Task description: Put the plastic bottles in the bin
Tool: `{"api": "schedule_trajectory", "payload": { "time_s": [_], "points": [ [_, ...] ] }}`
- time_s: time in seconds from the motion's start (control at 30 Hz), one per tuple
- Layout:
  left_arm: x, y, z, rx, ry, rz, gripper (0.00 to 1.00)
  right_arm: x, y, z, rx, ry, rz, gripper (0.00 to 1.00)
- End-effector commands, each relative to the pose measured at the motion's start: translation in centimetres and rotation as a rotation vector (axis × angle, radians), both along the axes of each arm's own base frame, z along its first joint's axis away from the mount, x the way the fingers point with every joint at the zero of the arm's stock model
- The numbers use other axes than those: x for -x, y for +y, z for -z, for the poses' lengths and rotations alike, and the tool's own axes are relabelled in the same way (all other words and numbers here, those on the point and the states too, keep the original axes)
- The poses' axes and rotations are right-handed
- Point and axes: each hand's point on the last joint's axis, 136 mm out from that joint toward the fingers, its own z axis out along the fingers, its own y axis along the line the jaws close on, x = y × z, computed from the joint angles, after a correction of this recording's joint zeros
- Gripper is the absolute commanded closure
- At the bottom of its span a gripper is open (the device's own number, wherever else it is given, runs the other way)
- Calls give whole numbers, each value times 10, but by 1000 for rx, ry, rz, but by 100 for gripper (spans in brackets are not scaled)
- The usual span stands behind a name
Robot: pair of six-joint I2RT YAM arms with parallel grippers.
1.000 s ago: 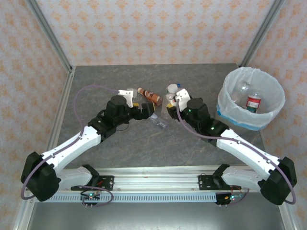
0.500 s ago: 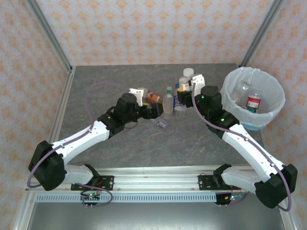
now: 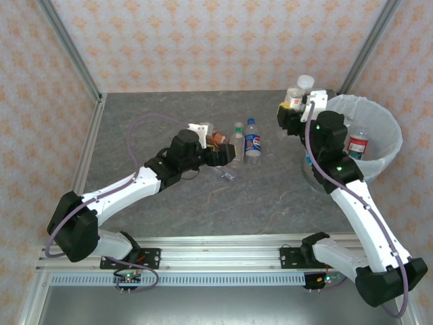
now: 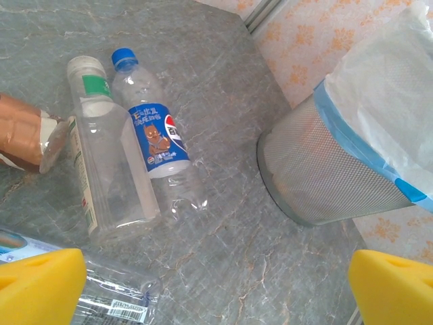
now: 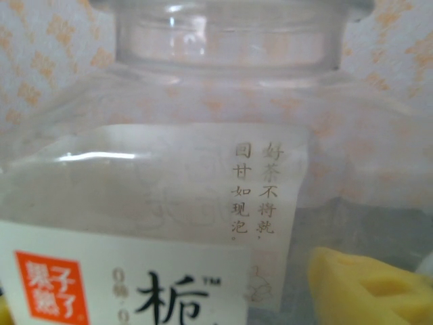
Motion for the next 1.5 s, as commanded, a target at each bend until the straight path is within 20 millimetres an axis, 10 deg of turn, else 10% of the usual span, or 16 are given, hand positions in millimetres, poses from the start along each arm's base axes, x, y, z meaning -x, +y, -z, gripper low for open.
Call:
{"api": "schedule_trajectory", "payload": {
  "time_s": [0.0,0.27,0.67,1.47],
  "points": [
    [-2,-7,-16,30,-29,16,0,13,-26,-42,-48,-113,85,55],
    [0,-6,-10,13,-20,16,0,23,-91,-62,2,-161,297,54],
    [1,0,-5,-8,-16,-2,0,20,-169,-31,-16,-78,528,54],
    [3,12,0,-53,-28,-32,0,17,-235,63,345,372,782,50]
  ]
}}
